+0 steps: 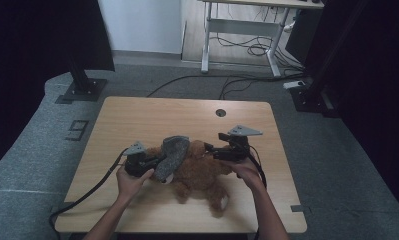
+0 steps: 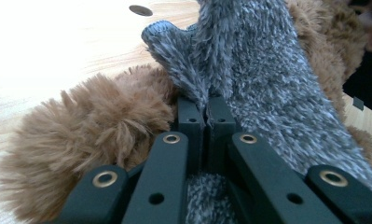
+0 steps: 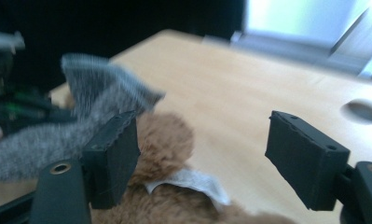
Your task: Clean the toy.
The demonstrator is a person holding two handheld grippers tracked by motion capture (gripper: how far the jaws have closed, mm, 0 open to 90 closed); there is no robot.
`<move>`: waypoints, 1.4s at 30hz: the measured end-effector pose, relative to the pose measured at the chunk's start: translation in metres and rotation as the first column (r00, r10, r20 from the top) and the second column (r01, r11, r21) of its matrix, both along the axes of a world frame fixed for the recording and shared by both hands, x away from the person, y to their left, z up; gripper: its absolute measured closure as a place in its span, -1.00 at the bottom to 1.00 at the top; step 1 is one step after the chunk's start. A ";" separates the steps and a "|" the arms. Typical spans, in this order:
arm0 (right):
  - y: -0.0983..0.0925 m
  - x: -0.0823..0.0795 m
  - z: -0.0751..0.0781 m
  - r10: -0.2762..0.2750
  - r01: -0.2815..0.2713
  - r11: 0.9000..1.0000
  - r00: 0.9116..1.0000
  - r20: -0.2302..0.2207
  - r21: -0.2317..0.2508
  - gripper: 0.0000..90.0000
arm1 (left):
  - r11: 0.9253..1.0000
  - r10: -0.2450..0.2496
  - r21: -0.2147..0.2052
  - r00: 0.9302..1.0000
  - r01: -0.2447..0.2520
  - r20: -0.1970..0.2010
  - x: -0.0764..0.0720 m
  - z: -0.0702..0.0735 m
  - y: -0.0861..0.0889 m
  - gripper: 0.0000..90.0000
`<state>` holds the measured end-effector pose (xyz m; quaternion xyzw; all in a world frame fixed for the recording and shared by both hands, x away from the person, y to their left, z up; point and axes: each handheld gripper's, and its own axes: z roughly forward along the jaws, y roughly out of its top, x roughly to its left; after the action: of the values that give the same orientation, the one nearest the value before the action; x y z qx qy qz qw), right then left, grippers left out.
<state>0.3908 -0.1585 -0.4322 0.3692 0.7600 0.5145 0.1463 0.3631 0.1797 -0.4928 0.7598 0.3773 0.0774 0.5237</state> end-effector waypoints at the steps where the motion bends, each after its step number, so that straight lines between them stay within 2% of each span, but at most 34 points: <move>1: 0.004 0.000 -0.005 0.010 -0.010 1.000 1.000 -0.014 -0.027 -0.47 | 1.000 -0.003 0.000 1.000 0.003 0.001 -0.001 0.000 0.000 0.94; 4: 0.006 -0.006 -0.020 0.046 -0.050 0.997 0.997 -0.059 -0.060 -0.54 | 1.000 -0.012 -0.011 1.000 0.012 -0.003 -0.003 -0.001 0.003 0.94; 7: 0.002 -0.024 -0.036 0.082 -0.091 0.991 0.992 -0.094 -0.094 -0.61 | 1.000 -0.021 -0.020 1.000 0.021 -0.003 -0.007 -0.002 0.005 0.94; 9: 0.003 -0.037 -0.044 0.115 -0.128 0.984 0.987 -0.110 -0.121 -0.63 | 0.999 -0.025 -0.020 1.000 0.025 0.000 -0.009 -0.003 0.006 0.94; 11: 0.008 -0.048 -0.052 0.153 -0.172 0.971 0.980 -0.124 -0.167 -0.68 | 0.999 -0.027 -0.022 1.000 0.027 0.001 -0.012 -0.003 0.006 0.94; 12: 0.011 -0.051 -0.054 0.152 -0.173 0.967 0.981 -0.119 -0.186 -0.68 | 0.999 -0.030 -0.023 1.000 0.030 0.002 -0.013 -0.004 0.006 0.94; 14: 0.017 -0.055 -0.060 0.135 -0.156 0.960 0.986 -0.102 -0.232 -0.66 | 0.999 -0.034 -0.029 0.999 0.034 -0.003 -0.015 -0.005 0.007 0.94; 16: 0.021 -0.054 -0.065 0.126 -0.145 0.959 0.988 -0.091 -0.242 -0.56 | 0.999 -0.032 -0.030 0.999 0.032 -0.004 -0.016 -0.005 0.008 0.94; 17: 0.022 -0.054 -0.068 0.118 -0.134 0.961 0.990 -0.081 -0.241 -0.46 | 0.999 -0.032 -0.028 0.999 0.032 -0.001 -0.017 -0.006 0.008 0.94; 20: 0.024 -0.056 -0.072 0.109 -0.112 0.957 0.994 -0.029 -0.268 -0.13 | 0.999 -0.032 -0.033 0.999 0.032 0.000 -0.016 -0.006 0.008 0.94; 23: 0.022 -0.054 -0.075 0.060 -0.052 0.963 0.998 0.021 -0.264 0.12 | 0.999 -0.026 -0.046 1.000 0.026 -0.004 -0.011 -0.005 0.006 0.94; 25: 0.023 -0.050 -0.077 0.020 -0.003 0.964 0.998 0.059 -0.265 0.22 | 0.999 -0.015 -0.040 1.000 0.015 0.001 -0.005 -0.003 0.003 0.94; 28: 0.025 -0.041 -0.077 -0.026 0.055 0.960 0.994 0.106 -0.276 0.29 | 1.000 0.006 -0.026 1.000 -0.006 0.009 0.009 0.002 -0.003 0.93; 30: 0.025 -0.031 -0.075 -0.056 0.097 0.951 0.988 0.144 -0.294 0.33 | 1.000 0.014 -0.017 1.000 -0.014 0.008 0.020 0.005 -0.008 0.93; 33: 0.022 -0.011 -0.073 -0.096 0.145 0.943 0.980 0.174 -0.299 0.35 | 0.999 0.035 -0.012 0.999 -0.035 0.008 0.034 0.006 -0.015 0.93; 35: 0.020 -0.003 -0.072 -0.112 0.163 0.942 0.977 0.180 -0.294 0.35 | 0.999 0.044 -0.015 0.999 -0.044 0.007 0.040 0.006 -0.018 0.93; 38: 0.019 -0.002 -0.073 -0.106 0.161 0.944 0.975 0.196 -0.289 0.35 | 0.999 0.035 -0.019 0.999 -0.035 0.012 0.036 0.004 -0.017 0.93; 42: 0.015 -0.021 -0.076 -0.057 0.124 0.951 0.971 0.233 -0.283 0.35 | 0.999 -0.003 -0.053 1.000 0.003 -0.002 0.018 0.004 -0.009 0.92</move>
<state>0.3701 -0.1436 -0.5084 0.3182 0.7893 0.4259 0.3073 0.3809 0.1708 -0.4890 0.7463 0.3786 0.0657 0.5435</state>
